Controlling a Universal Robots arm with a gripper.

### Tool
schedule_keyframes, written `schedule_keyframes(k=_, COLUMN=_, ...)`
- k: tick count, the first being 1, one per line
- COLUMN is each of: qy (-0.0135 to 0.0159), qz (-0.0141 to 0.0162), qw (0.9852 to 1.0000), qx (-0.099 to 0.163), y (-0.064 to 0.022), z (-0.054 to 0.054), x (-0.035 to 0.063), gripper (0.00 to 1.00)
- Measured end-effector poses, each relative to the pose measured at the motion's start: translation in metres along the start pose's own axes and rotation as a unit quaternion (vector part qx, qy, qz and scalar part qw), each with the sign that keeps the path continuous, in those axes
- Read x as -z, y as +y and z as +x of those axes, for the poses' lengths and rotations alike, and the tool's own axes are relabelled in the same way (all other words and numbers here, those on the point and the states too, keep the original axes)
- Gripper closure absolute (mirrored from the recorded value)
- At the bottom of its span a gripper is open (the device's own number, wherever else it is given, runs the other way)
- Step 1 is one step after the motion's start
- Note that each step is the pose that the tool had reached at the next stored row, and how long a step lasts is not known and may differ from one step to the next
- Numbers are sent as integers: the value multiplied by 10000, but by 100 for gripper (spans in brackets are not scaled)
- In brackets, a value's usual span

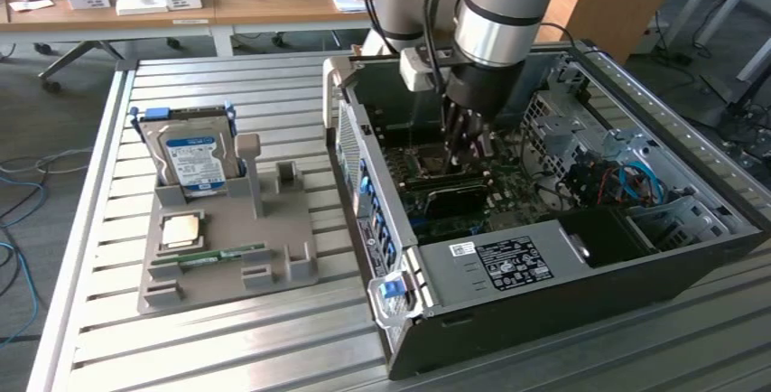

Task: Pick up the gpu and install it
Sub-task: 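Press down on the gpu until it lock into place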

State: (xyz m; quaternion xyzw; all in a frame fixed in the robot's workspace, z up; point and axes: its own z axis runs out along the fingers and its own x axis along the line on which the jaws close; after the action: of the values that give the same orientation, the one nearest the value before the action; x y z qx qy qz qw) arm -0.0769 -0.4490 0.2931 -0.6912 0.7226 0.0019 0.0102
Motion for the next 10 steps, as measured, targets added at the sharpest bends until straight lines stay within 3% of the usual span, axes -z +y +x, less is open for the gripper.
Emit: schedule_keyframes(k=10, qy=0, qz=0, qw=10000, qx=0, y=-28, z=-5, x=203, gripper=89)
